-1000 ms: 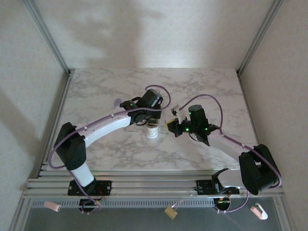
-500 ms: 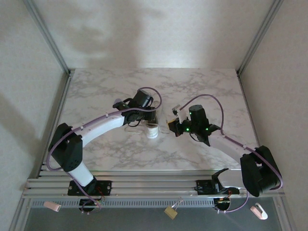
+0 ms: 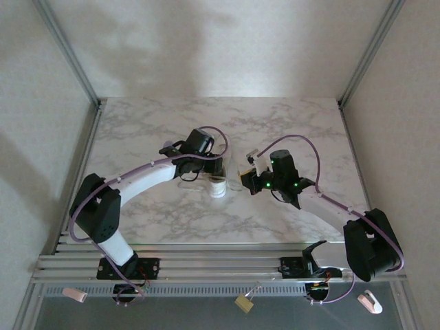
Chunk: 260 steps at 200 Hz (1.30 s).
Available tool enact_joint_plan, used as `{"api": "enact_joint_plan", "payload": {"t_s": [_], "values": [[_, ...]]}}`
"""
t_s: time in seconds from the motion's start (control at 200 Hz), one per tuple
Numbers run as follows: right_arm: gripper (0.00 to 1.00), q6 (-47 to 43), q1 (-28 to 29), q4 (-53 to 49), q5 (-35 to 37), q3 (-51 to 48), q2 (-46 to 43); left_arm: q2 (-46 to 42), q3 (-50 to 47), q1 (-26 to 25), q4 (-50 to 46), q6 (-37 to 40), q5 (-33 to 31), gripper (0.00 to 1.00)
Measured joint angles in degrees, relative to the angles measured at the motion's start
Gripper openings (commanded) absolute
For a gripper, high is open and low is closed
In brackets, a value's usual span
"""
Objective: Tie the shoes
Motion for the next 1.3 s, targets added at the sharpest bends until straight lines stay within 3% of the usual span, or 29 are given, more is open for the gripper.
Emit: {"api": "enact_joint_plan", "payload": {"t_s": [0.395,0.701,0.886,1.301], "values": [[0.00,0.5,0.0,0.0,-0.2,-0.1,0.0,2.4,-0.1,1.1,1.6,0.8,1.1,0.44],[0.00,0.9,0.0,0.0,-0.6,-0.1,0.3,3.1,-0.1,1.7,2.9,1.8,1.9,0.15],[0.00,0.9,0.0,0.0,-0.6,-0.1,0.3,2.9,-0.2,1.7,3.2,1.8,1.9,0.04],[0.00,0.3,0.0,-0.4,-3.4,0.4,2.3,-4.7,-2.6,1.7,5.9,2.1,2.1,0.01]]}}
